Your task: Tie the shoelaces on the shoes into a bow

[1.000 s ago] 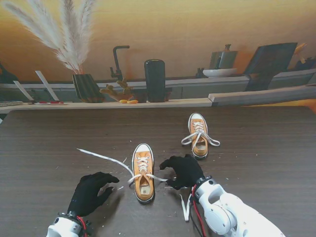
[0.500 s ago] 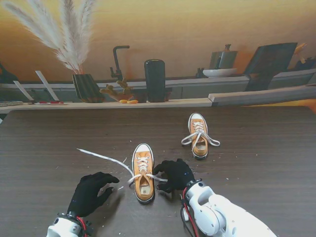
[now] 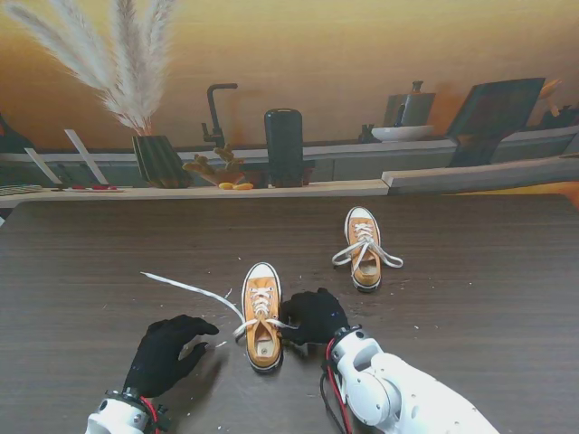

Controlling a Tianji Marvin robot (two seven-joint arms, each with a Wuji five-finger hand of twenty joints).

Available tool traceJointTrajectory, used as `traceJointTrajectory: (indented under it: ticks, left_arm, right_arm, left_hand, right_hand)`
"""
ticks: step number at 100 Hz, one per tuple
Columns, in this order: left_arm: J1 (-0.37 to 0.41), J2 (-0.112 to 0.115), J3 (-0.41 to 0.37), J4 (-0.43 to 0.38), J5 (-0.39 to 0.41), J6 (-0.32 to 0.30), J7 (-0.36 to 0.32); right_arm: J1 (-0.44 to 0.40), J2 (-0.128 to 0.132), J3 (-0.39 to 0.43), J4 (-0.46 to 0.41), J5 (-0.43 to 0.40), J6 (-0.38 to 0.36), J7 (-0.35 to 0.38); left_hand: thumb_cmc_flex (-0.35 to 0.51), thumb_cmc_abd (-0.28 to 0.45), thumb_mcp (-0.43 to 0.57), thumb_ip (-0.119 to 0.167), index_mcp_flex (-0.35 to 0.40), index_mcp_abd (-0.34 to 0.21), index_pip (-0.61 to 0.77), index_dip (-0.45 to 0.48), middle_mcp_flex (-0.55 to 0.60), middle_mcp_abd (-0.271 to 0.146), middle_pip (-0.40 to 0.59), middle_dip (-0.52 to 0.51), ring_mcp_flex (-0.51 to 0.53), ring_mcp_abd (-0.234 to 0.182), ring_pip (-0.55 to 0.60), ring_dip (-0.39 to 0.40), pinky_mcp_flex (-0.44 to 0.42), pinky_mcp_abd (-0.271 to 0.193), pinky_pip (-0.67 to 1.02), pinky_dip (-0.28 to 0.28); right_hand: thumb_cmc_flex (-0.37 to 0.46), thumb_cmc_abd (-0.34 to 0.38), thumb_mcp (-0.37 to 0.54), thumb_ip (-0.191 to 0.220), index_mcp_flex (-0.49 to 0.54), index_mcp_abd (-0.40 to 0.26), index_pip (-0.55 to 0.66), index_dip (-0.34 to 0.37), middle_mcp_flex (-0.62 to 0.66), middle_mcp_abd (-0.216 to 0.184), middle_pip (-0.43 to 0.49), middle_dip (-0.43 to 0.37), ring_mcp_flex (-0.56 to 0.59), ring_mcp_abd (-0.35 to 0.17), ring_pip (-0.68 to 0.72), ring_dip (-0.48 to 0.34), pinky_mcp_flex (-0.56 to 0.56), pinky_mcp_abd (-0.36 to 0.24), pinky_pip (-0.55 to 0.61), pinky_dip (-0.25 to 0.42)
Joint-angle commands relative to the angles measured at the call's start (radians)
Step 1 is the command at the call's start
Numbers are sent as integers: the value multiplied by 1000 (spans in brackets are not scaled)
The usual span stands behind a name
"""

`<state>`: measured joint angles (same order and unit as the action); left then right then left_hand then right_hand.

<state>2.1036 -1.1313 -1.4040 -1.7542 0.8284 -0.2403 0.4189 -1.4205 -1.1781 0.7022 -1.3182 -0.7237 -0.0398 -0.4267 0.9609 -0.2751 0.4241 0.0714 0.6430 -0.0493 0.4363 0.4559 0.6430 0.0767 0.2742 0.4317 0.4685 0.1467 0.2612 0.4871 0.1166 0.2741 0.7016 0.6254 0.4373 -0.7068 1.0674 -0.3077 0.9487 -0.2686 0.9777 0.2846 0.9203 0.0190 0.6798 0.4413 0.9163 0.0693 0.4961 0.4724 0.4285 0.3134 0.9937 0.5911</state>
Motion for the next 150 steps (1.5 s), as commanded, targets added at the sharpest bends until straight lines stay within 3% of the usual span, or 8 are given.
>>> traceJointTrajectory:
  ticks: [1,32,67,100,112,122,133,150]
  left_arm:
    - [5,-2,0,-8,-1,-2,-12]
    - [4,-2,1,-8,-5,-3,-14]
    - [2,-2,3,-5,-7,-12,-18]
    - [5,-4,1,-7,-15,-20,-10]
    - [7,-4,0,-7,-15,-23,-9]
    - [8,-5,-2,-7,-13,-22,-6]
    - [8,-5,-1,-8,-10,-21,-5]
    - [4,-3,2,-5,-8,-23,-7]
  right_arm:
    - [-15,-10,8,23,6,-17,-6]
    - [-118,1,128,-109,40,-37,24]
    - [-179,3,232,-216,395,-83,264]
    - [-182,-4,250,-228,640,-96,363]
    - [-189,-2,258,-241,676,-87,386]
    - [-199,4,270,-254,664,-86,394]
    - [-215,15,293,-275,639,-91,413]
    - [-252,40,348,-334,587,-88,467]
  left_hand:
    - [31,-8,-2,5,12,-37,7,8,-9,-22,-9,12,5,-12,-8,10,-7,-27,-10,1]
    - [36,-4,-7,1,13,-36,9,7,-8,-22,-8,13,5,-12,-7,11,-5,-26,-10,3]
    - [37,-5,-10,1,15,-35,11,6,-6,-20,-7,13,6,-10,-7,11,-5,-26,-11,4]
    - [40,-7,-9,0,18,-33,14,6,-1,-19,-4,14,8,-7,-4,11,-4,-29,-12,4]
    - [39,-7,-9,0,17,-34,13,5,-2,-18,-4,14,7,-9,-4,11,-3,-31,-15,3]
    - [40,-7,-8,0,18,-35,14,5,-1,-19,-4,14,7,-9,-4,11,-3,-28,-16,2]
    - [40,-8,-6,0,19,-34,15,5,0,-20,-3,15,8,-8,-3,11,-3,-28,-17,2]
    - [40,-8,-6,0,19,-33,15,4,1,-21,-3,15,10,-9,-2,11,-2,-27,-17,2]
  right_hand:
    - [32,14,39,5,55,-37,46,-12,38,-9,27,22,35,73,-34,-22,7,17,26,-2]
    - [75,78,48,6,25,68,68,201,76,15,50,62,58,93,-12,-15,3,26,44,0]
    - [127,170,-40,23,-50,83,54,332,245,84,-82,-70,125,169,-87,-40,6,78,-6,-19]
    - [160,182,-66,32,-83,163,88,323,312,67,361,128,374,179,94,10,164,115,-7,-183]
    - [151,183,-71,31,-88,153,89,312,318,35,465,182,383,184,348,65,325,250,134,-205]
    - [128,179,-69,29,-86,121,84,300,315,6,461,207,389,142,684,138,599,325,446,-153]
    - [22,138,-57,34,-127,122,2,193,271,24,337,194,396,-4,984,238,708,158,769,98]
    - [-74,162,-50,91,-120,176,-186,139,233,29,281,174,398,-51,1052,259,733,51,886,156]
